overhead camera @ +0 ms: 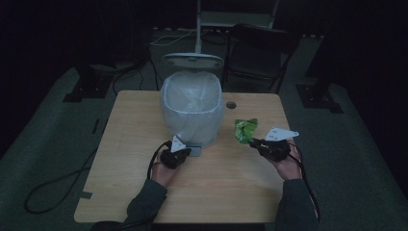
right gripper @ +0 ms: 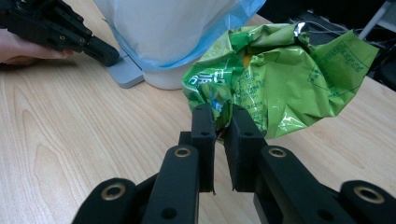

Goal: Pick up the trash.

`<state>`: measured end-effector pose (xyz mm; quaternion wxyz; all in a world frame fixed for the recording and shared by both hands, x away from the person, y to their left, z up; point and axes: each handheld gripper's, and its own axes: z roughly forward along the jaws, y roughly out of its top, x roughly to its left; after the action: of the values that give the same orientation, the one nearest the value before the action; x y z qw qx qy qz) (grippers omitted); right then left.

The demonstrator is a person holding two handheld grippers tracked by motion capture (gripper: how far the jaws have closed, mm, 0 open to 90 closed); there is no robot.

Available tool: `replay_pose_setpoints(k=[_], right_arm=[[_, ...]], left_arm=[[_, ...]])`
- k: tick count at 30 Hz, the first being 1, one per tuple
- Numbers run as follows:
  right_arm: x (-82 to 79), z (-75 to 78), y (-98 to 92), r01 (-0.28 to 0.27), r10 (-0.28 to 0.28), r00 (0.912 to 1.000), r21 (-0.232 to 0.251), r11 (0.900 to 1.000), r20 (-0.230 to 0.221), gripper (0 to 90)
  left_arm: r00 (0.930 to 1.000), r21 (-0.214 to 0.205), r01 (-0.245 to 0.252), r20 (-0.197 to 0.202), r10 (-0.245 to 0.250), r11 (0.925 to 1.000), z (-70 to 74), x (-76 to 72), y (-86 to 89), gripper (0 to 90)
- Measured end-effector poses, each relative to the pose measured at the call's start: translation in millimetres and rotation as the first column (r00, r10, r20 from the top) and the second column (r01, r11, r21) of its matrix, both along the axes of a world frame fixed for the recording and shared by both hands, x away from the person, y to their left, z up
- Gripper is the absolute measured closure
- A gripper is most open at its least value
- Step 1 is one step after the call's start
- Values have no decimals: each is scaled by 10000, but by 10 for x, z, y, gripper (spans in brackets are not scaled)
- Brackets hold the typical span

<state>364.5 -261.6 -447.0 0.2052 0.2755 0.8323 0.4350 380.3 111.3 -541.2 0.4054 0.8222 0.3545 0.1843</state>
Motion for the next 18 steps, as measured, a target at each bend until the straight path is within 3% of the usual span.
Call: replay_pose_setpoints(k=[18], right_arm=[[2, 98, 49, -72, 75, 9998, -140, 9999, 197, 821]], left_arm=[[10000, -27, -1, -6, 1, 10000, -1, 1, 0, 900]])
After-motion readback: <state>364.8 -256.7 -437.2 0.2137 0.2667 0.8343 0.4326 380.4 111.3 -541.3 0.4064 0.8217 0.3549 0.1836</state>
